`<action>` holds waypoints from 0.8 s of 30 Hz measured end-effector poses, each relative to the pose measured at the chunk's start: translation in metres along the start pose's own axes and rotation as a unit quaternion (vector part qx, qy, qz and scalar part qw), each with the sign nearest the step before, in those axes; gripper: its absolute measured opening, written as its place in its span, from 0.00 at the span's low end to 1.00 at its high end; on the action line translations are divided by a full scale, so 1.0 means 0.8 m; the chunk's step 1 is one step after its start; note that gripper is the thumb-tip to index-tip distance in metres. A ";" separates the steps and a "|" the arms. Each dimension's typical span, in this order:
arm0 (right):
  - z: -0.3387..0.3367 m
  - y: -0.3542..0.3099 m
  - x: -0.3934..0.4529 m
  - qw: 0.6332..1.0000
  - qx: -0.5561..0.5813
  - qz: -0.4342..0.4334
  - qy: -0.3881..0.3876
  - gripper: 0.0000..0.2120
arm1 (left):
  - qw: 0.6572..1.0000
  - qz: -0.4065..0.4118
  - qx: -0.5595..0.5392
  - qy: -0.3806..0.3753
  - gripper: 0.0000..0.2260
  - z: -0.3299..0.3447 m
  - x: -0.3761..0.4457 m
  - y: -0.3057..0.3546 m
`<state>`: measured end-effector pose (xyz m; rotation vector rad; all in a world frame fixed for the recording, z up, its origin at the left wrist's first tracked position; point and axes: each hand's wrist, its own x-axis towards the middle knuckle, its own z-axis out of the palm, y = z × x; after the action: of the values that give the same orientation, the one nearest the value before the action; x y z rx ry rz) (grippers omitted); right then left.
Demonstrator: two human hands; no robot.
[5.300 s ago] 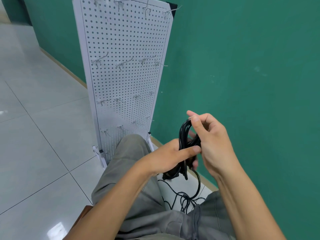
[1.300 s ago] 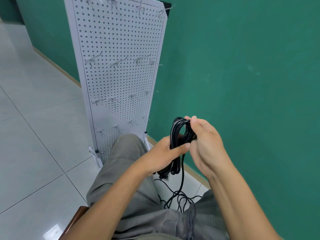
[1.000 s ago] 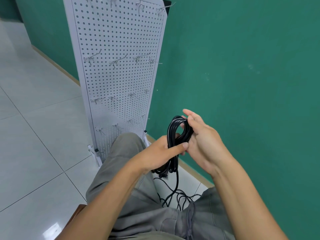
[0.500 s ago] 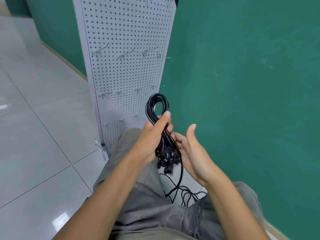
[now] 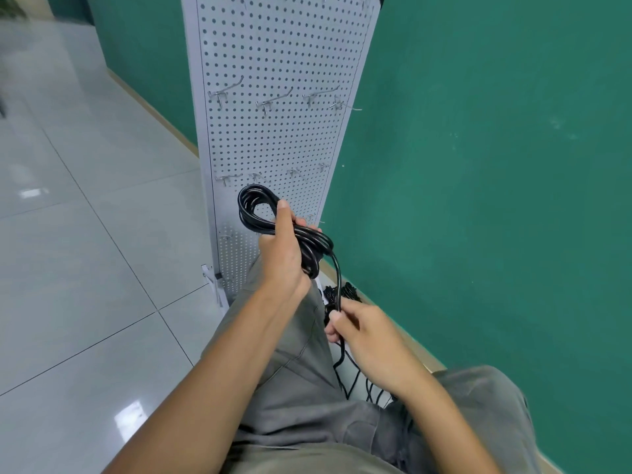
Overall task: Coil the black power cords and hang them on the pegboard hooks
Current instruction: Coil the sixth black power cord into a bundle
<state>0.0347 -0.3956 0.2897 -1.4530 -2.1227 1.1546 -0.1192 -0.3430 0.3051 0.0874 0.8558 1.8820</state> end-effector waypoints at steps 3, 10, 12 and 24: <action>-0.009 -0.014 -0.005 0.993 -0.114 -0.042 -0.012 0.14 | 0.996 0.045 0.081 0.002 0.23 -0.001 -0.003 -0.010; -0.063 -0.049 -0.007 0.972 -0.197 -0.124 -0.009 0.10 | 0.959 0.114 0.258 -0.039 0.22 0.001 -0.013 -0.021; -0.075 -0.056 -0.007 0.976 -0.172 -0.129 -0.036 0.10 | 0.954 0.116 0.270 -0.061 0.22 0.003 -0.019 -0.026; -0.103 -0.048 0.012 0.982 0.051 -0.107 0.149 0.14 | 0.899 0.057 0.346 -0.263 0.20 0.001 -0.028 -0.042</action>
<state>0.0596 -0.3570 0.3686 -1.2293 -1.9272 0.8922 -0.0824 -0.3532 0.2924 1.0554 1.0999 1.4515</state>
